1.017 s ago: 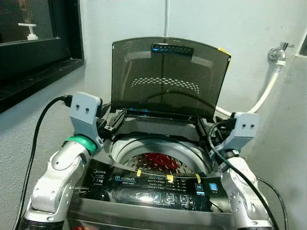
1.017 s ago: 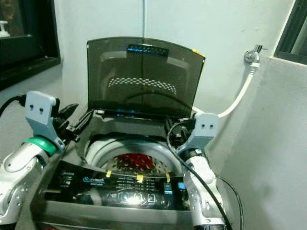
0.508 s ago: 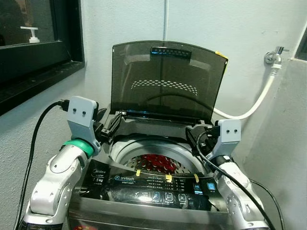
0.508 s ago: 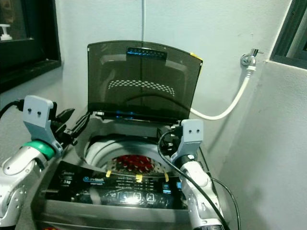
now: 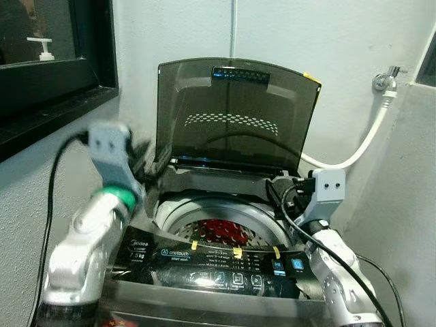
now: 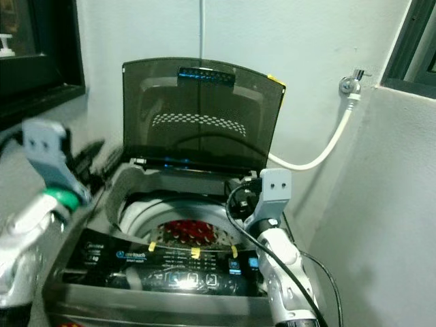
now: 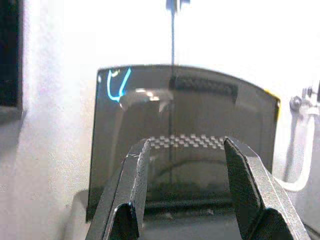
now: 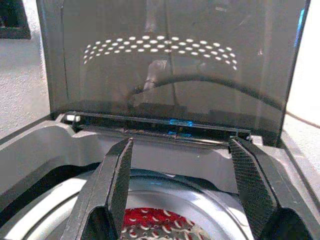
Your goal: Clothes washing
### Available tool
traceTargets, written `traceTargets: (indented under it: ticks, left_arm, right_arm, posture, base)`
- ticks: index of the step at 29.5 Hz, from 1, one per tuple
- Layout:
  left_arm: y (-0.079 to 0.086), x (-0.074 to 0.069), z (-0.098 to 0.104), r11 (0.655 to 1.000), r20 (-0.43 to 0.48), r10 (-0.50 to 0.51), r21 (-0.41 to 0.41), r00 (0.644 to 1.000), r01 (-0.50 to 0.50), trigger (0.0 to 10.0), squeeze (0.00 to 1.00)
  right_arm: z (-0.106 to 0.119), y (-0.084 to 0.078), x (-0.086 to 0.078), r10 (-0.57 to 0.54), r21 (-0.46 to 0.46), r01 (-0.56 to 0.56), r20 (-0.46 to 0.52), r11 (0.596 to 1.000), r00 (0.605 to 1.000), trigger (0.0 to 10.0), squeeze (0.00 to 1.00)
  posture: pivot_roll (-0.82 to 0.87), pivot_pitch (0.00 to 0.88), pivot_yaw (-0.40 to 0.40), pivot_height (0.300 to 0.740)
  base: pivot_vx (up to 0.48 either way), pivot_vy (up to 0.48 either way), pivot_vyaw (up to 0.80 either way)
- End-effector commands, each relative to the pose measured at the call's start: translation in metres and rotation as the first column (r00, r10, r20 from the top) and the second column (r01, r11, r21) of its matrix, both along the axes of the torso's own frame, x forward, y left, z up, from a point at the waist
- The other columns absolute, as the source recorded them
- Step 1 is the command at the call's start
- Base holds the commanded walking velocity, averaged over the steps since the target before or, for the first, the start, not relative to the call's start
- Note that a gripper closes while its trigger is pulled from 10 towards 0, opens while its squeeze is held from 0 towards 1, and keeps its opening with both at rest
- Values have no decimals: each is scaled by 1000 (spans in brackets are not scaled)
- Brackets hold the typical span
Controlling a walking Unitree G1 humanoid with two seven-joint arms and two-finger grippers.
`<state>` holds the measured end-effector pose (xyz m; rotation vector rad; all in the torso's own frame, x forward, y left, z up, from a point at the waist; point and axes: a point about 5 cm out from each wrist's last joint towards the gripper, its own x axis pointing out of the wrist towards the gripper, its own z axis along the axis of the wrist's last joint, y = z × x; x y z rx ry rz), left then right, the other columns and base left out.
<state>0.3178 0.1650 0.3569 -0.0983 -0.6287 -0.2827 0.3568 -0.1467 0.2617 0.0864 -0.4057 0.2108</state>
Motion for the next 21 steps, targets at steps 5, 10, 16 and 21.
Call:
traceTargets:
  ticks: [5, 10, 16, 21]
  left_arm:
    - [0, -1, -18, 989, -26, 56, 139, 998, -52, 10000, 0]
    - [-2, -3, -36, 988, -87, 57, 150, 995, -44, 10000, 0]
    - [-17, -9, -45, 980, -90, 32, 200, 995, -13, 10000, 0]
    - [-21, -11, -46, 978, -84, 25, 208, 996, -7, 10000, 0]
  right_arm:
    - [0, -2, 0, -6, 16, 6, 6, 1000, 1000, 10000, 0]
    - [5, -3, -1, -9, 20, 8, 30, 1000, 1000, 10000, 0]
    - [24, 0, -5, -7, 32, 3, 137, 999, 991, 10000, 0]
    - [31, 3, -7, 5, 23, -10, 173, 1000, 985, 10000, 0]
  posture:
    - [108, 9, -31, 740]
    - [112, 23, -45, 740]
    - [124, 30, -67, 740]
    - [127, 30, -72, 740]
  base:
    - [0, 0, 0]
    - [0, 0, 0]
    - [0, 0, 0]
    - [0, 0, 0]
